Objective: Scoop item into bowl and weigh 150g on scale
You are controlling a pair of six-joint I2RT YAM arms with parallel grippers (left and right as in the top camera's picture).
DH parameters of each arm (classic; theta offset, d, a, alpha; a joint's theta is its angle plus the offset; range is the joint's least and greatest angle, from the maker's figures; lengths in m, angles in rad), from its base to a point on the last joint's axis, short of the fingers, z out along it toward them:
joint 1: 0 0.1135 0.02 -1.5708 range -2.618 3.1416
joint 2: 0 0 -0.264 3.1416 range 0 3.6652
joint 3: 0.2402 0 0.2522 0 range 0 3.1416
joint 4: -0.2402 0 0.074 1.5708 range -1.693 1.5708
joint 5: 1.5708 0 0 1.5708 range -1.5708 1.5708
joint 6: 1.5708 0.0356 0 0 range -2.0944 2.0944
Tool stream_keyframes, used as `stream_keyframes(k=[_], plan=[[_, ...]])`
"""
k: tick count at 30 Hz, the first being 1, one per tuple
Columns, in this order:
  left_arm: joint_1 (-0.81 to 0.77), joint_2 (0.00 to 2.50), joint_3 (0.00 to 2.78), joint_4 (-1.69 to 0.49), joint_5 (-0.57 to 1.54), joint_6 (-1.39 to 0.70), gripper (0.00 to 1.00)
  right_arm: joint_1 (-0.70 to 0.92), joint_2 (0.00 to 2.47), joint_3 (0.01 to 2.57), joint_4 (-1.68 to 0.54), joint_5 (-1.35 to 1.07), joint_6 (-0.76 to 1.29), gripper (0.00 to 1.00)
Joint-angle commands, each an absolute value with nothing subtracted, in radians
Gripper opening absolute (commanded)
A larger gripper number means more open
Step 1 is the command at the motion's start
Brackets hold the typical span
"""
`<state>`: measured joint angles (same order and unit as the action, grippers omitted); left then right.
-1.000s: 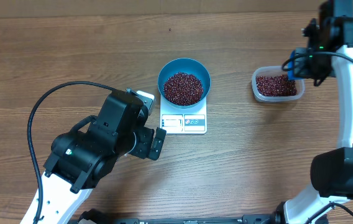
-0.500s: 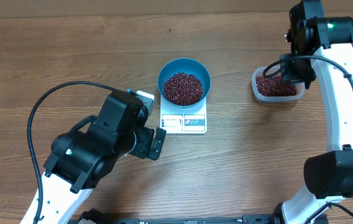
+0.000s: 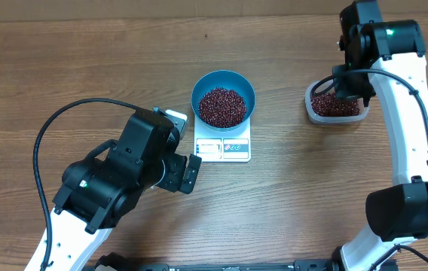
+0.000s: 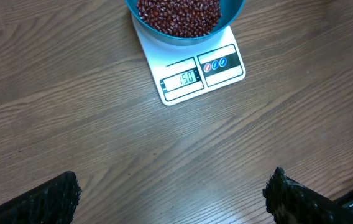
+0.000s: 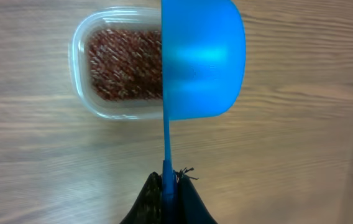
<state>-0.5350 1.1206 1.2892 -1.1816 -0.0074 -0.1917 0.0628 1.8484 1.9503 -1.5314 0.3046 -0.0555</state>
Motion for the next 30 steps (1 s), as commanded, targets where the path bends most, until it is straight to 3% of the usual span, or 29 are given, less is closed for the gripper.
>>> stream_keyframes(k=[1, 6, 13, 16, 21, 26, 30], plan=[[-0.53, 1.125, 1.31, -1.178, -0.007, -0.206, 0.99, -0.011, 1.808, 1.978, -1.493, 0.083, -0.048, 0.04], [-0.53, 1.125, 1.31, -1.178, -0.007, -0.206, 0.99, -0.075, 1.808, 1.978, -1.414, -0.413, -0.1, 0.04], [-0.53, 1.125, 1.31, -1.178, -0.007, -0.206, 0.99, -0.07, 1.803, 1.978, -1.434, -0.622, -0.17, 0.04], [-0.53, 1.125, 1.31, -1.178, -0.007, -0.206, 0.99, -0.054, 1.803, 1.978, -1.409, -0.591, -0.153, 0.04], [-0.53, 1.125, 1.31, -1.178, -0.007, -0.206, 1.0, -0.083, 1.791, 1.978, -1.374, -0.318, 0.088, 0.04], [-0.53, 1.125, 1.31, -1.178, -0.007, -0.206, 0.99, -0.321, 1.734, 1.975, -1.422, -0.377, 0.097, 0.04], [-0.53, 1.125, 1.31, -1.178, -0.007, -0.206, 0.99, -0.456, 1.724, 1.935, -1.454, -0.562, 0.018, 0.04]])
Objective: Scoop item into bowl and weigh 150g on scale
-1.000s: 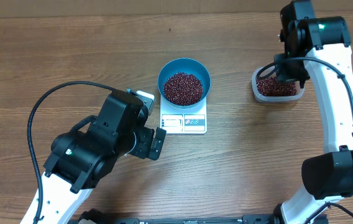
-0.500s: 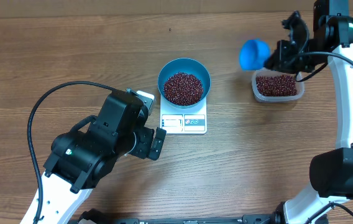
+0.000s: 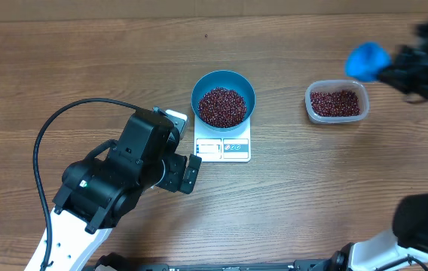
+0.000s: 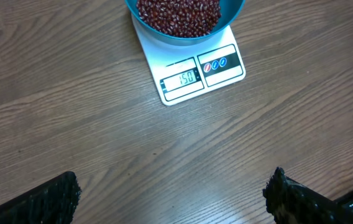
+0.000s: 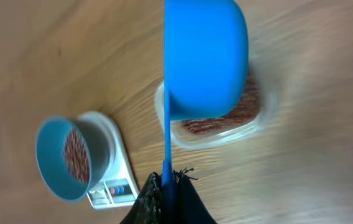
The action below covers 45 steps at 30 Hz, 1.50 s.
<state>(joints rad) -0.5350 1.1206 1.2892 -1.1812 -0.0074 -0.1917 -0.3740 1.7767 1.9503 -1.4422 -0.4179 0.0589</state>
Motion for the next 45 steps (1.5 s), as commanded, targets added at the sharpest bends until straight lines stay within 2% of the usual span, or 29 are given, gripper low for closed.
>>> stream_keyframes(k=[1, 7, 13, 16, 22, 26, 30, 37, 41, 45], plan=[[-0.53, 1.125, 1.31, -1.178, -0.007, -0.206, 0.99, -0.471, 1.724, 1.917, -1.454, -0.591, 0.012, 0.04], [-0.53, 1.125, 1.31, -1.178, -0.007, -0.206, 0.99, -0.411, 1.723, 1.857, -1.462, -0.609, -0.025, 0.04], [-0.53, 1.125, 1.31, -1.178, -0.007, -0.206, 0.99, -0.33, 1.724, 1.842, -1.462, -0.398, 0.056, 0.04], [-0.53, 1.125, 1.31, -1.178, -0.007, -0.206, 0.99, -0.312, 1.723, 1.802, -1.459, -0.447, 0.055, 0.04], [-0.53, 1.125, 1.31, -1.178, -0.007, -0.206, 0.99, -0.205, 1.689, 1.739, -1.374, -0.7, 0.05, 0.04], [-0.53, 1.125, 1.31, -1.178, -0.007, -0.206, 0.99, -0.151, 1.592, 1.708, -1.383, -0.551, 0.129, 0.04], [-0.53, 1.125, 1.31, -1.178, -0.007, -0.206, 0.99, -0.145, 1.422, 1.565, -1.34, -0.48, 0.191, 0.04], [-0.53, 1.125, 1.31, -1.178, -0.007, -0.206, 0.99, -0.145, 1.082, 1.088, -1.06, -0.511, 0.474, 0.04], [-0.53, 1.125, 1.31, -1.178, -0.007, -0.206, 0.99, -0.145, 0.98, 0.915, -0.985, -0.533, 0.634, 0.04], [-0.53, 1.125, 1.31, -1.178, -0.007, -0.206, 0.99, -0.145, 0.966, 0.849, -0.985, -0.532, 0.727, 0.04]])
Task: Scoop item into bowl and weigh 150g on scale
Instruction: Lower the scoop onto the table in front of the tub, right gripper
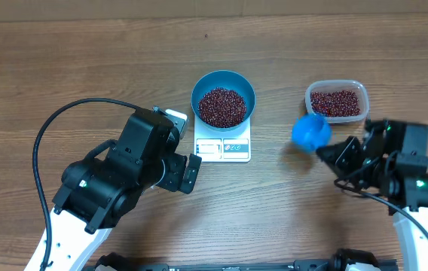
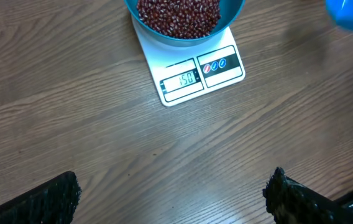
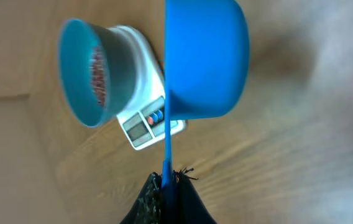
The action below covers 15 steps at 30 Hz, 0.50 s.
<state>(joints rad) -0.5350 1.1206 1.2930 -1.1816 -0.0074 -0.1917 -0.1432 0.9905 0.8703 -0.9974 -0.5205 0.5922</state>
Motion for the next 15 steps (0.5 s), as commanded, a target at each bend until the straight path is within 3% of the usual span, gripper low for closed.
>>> stream_keyframes(k=[1, 10, 15], plan=[[-0.53, 1.125, 1.31, -1.178, -0.007, -0.206, 0.99, -0.145, 0.968, 0.833, -0.984, -0.532, 0.746, 0.04], [-0.53, 1.125, 1.31, -1.178, -0.007, -0.206, 0.99, -0.145, 1.023, 0.757, -0.964, -0.471, 0.846, 0.05], [-0.53, 1.125, 1.31, -1.178, -0.007, -0.206, 0.99, -0.145, 1.068, 0.757, -0.965, -0.471, 0.846, 0.47]])
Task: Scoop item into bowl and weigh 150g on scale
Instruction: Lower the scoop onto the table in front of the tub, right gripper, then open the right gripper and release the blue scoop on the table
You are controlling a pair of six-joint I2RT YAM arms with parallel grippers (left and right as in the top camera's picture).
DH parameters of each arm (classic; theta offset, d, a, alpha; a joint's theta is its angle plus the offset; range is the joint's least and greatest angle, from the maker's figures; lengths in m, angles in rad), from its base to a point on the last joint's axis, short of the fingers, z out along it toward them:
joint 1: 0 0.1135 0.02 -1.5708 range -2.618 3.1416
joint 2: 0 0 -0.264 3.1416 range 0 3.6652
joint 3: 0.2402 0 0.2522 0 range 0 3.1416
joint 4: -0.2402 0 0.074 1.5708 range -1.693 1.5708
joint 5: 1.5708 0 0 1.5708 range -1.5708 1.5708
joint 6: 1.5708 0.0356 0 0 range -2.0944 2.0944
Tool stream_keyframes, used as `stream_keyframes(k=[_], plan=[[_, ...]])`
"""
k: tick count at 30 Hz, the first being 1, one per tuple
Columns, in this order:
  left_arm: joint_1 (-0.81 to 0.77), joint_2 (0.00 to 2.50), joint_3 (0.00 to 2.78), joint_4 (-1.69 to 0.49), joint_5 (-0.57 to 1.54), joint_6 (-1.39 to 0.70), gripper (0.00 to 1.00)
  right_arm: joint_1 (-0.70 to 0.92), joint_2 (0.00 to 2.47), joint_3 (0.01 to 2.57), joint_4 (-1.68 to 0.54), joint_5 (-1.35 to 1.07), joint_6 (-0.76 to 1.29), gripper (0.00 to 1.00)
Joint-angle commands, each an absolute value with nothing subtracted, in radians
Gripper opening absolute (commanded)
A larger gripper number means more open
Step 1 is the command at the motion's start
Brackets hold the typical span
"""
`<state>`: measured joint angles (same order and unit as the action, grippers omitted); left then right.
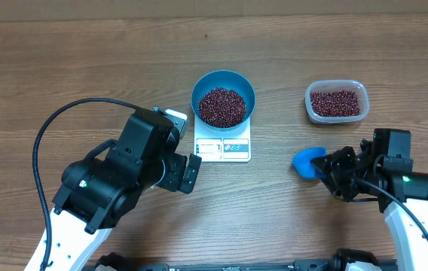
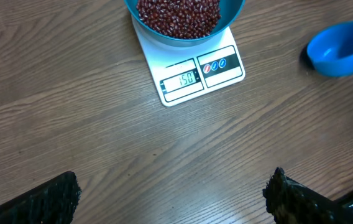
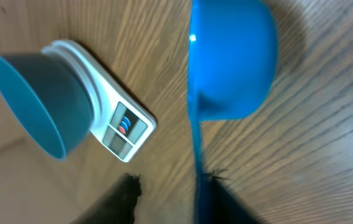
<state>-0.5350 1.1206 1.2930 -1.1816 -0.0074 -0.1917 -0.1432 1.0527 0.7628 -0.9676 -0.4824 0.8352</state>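
A blue bowl of red beans stands on the white scale, whose display reads 150. The blue scoop lies low on the table right of the scale, with its cup empty in the right wrist view and also in the left wrist view. My right gripper is open, and the scoop's handle lies against its right finger. My left gripper is open over bare wood in front of the scale.
A clear plastic container holding red beans sits at the back right, beyond the scoop. The left arm's bulk fills the table to the left of the scale, with its black cable arching beside it.
My right gripper has opened and moved down and back toward the front right. The scoop went from raised near the container to resting on the table. The left arm and the scale reading are unchanged.
My right gripper first held the scoop over the bean container, then beyond its right side, then in front of it nearer the scale. Now the scoop lies on the table and the jaws are open. The scale read 150 at every moment.
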Motion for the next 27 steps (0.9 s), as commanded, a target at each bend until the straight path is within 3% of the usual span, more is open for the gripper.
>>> stream_keyframes(k=[1, 2, 3, 5, 11, 19, 27], plan=[[-0.53, 1.125, 1.31, -1.178, -0.007, -0.206, 0.99, -0.145, 1.074, 0.757, -0.966, -0.471, 0.846, 0.5], [-0.53, 1.125, 1.31, -1.178, -0.007, -0.206, 0.99, -0.145, 1.08, 0.757, -0.969, -0.471, 0.846, 0.66], [-0.53, 1.125, 1.31, -1.178, -0.007, -0.206, 1.0, -0.145, 1.084, 0.757, -0.971, -0.471, 0.846, 0.71], [-0.53, 1.125, 1.31, -1.178, -0.007, -0.206, 0.99, -0.145, 1.085, 0.757, -0.974, -0.471, 0.845, 0.71], [-0.53, 1.125, 1.31, -1.178, -0.007, -0.206, 0.99, -0.145, 1.085, 0.76, -0.975, -0.471, 0.845, 1.0], [-0.53, 1.125, 1.31, -1.178, -0.007, -0.206, 1.0, -0.145, 1.085, 0.782, -1.051, -0.455, 0.852, 1.0], [-0.53, 1.125, 1.31, -1.178, -0.007, -0.206, 0.99, -0.145, 1.085, 0.884, -1.227, -0.266, 0.894, 1.0]])
